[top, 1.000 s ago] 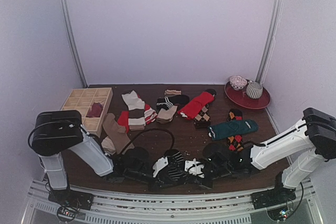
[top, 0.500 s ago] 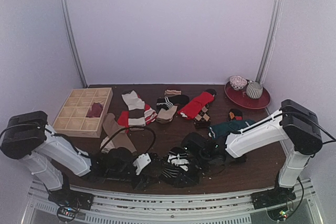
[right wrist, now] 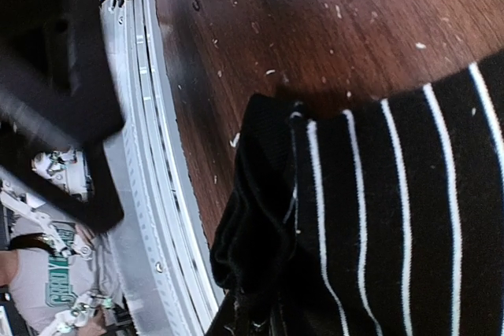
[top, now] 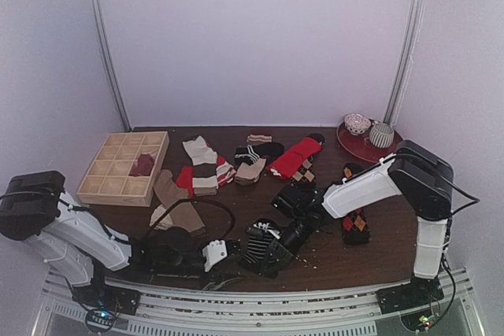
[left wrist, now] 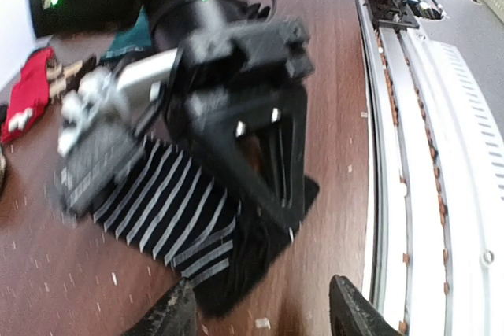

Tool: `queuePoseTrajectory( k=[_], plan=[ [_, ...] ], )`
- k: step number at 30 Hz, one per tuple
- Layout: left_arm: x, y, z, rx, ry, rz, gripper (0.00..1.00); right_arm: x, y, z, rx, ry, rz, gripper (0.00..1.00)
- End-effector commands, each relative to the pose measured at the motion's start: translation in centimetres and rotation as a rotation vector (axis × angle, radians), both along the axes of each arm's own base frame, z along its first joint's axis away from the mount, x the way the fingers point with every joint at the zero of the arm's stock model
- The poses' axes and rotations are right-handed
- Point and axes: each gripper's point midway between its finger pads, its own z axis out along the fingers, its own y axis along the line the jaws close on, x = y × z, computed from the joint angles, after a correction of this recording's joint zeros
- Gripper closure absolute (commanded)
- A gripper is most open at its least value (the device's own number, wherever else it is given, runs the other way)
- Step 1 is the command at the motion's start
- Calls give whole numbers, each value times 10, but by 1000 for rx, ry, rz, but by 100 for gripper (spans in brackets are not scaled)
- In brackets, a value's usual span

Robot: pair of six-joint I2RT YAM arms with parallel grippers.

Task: Roll the socks
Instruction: Roll a pair of socks at the center of the board.

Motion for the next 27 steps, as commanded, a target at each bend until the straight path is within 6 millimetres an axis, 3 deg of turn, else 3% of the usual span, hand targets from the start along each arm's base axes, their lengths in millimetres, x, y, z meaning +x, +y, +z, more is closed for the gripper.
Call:
queuePoseTrajectory(
  k=[1, 4, 7, 11, 18, 27],
  plan=[
    [4, -36, 25, -70, -142, -86, 44, -11, -35, -42, -223, 101, -53, 89],
    [2, -48, 21, -73, -154, -123, 46, -12, -40, -41, -233, 111, -48, 89],
    [3, -56, 5, -33, -140, -139, 55, -13, -42, -42, -237, 112, -45, 89],
    [4, -52, -9, -13, -102, -135, 63, -14, -44, -43, -235, 109, -44, 89],
    [8, -47, -28, 31, -52, -108, 62, -15, -46, -44, -229, 113, -40, 89],
    [16, -46, -39, 61, -8, -86, 78, -18, -49, -45, -234, 116, -29, 89]
  ],
)
